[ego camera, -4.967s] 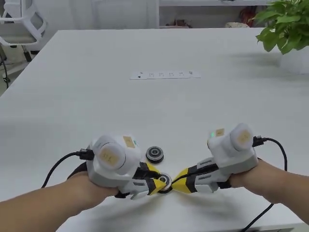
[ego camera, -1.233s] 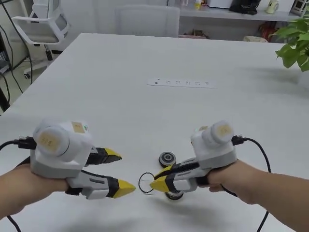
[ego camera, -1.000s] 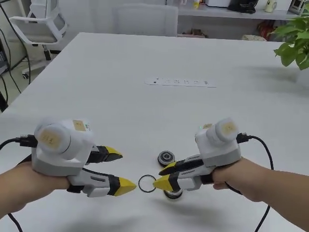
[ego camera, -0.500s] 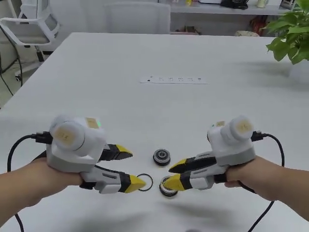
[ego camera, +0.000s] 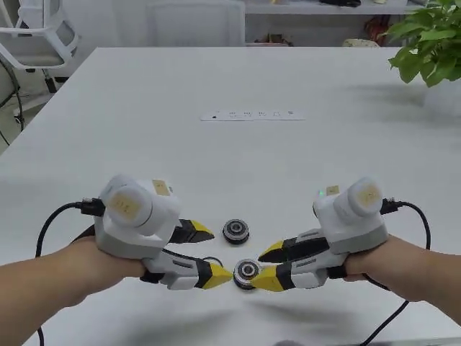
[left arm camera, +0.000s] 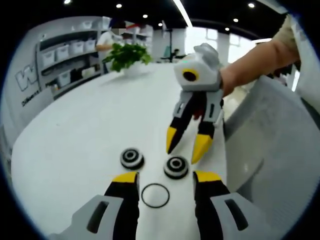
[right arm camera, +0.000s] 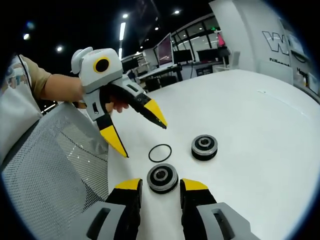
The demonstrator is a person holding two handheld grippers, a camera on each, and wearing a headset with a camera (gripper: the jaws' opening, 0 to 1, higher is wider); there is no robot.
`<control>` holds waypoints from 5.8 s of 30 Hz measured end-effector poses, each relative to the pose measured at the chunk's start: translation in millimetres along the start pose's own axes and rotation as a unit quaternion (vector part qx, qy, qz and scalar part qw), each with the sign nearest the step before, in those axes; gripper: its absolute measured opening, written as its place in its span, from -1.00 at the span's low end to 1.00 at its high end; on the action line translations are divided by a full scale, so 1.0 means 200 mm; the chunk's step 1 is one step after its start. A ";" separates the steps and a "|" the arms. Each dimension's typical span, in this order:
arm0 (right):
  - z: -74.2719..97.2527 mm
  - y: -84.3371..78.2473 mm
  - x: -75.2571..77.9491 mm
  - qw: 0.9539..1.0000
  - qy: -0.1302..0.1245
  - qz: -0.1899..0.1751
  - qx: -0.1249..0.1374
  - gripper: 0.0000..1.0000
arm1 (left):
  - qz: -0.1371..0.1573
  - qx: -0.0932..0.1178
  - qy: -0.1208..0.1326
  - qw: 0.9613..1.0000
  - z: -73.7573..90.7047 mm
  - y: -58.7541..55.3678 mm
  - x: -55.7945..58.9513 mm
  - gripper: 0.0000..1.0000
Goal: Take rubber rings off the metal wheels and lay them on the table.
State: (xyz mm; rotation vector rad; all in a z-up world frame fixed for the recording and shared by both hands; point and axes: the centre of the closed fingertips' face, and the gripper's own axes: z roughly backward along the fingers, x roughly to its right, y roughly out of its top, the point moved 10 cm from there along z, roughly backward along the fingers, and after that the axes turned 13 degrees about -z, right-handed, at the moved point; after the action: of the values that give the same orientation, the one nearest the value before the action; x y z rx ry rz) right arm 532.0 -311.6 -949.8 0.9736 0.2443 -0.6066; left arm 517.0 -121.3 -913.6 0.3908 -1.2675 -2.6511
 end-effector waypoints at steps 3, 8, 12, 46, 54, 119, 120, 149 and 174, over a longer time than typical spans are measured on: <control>0.00 -0.01 0.01 1.000 -0.004 0.009 -0.006 -0.48 | -0.005 -0.002 -0.008 1.000 -0.03 0.01 0.01 -0.15; -0.01 -0.03 0.01 1.000 -0.006 0.018 -0.013 -0.50 | -0.010 -0.008 -0.019 1.000 -0.07 0.00 0.03 -0.20; -0.02 -0.04 0.02 0.999 -0.012 0.030 -0.018 -0.56 | -0.011 -0.012 -0.026 1.000 -0.11 -0.01 0.04 -0.27; -0.02 -0.06 0.04 1.000 -0.019 0.024 -0.008 -0.94 | -0.022 -0.007 -0.010 1.000 -0.19 0.00 0.06 -0.74; -0.01 -0.07 0.06 0.999 -0.021 -0.027 0.004 -1.00 | -0.034 -0.011 -0.003 0.999 -0.20 0.00 0.08 -0.75; 0.01 -0.03 0.01 0.988 0.035 -0.135 0.071 -1.00 | -0.021 -0.015 0.011 1.000 -0.21 0.01 0.10 -0.76; 0.01 -0.03 0.01 0.988 0.033 -0.135 0.070 -1.00 | -0.022 -0.014 0.011 1.000 -0.21 0.01 0.10 -0.76; 0.05 0.04 0.01 0.986 0.038 -0.137 0.088 -1.00 | 0.005 0.022 0.004 1.000 -0.01 0.06 0.07 -0.47; -0.12 0.20 -0.02 0.992 0.049 -0.099 0.057 -1.00 | 0.043 0.013 0.059 0.997 0.28 -0.11 -0.01 -0.19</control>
State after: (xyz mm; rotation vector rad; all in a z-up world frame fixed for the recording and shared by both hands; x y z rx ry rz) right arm 553.8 -272.7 -932.8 1.0993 0.3996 -0.7618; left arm 501.4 -66.6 -896.7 0.4790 -1.2552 -2.5023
